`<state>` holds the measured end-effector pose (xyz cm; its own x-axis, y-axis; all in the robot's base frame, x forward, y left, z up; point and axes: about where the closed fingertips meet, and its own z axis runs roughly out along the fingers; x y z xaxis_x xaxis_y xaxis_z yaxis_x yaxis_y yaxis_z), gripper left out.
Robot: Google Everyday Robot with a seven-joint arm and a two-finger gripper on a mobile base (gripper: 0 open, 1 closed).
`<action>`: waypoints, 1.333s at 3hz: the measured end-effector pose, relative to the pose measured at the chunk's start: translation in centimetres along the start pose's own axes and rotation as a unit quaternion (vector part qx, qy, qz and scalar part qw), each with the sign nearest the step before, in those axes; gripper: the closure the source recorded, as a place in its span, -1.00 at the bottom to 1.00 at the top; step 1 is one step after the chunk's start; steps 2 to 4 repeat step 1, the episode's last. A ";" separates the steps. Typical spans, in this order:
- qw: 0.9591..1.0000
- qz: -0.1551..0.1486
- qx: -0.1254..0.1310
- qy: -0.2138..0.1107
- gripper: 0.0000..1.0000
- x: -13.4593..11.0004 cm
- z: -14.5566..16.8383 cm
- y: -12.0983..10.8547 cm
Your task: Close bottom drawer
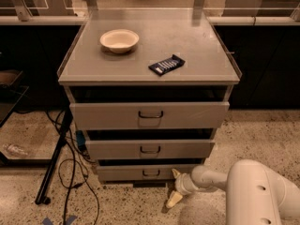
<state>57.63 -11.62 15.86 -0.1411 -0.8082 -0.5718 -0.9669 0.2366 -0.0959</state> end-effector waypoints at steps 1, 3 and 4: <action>1.000 0.000 0.000 0.000 -1.00 0.0 0.0 0.0; 1.000 0.000 0.000 0.000 -1.00 0.0 0.0 0.0; 1.000 0.000 0.000 0.000 -1.00 0.0 0.0 0.0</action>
Offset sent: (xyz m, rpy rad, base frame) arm 0.0000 0.0000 0.0000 0.0000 0.0000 0.0000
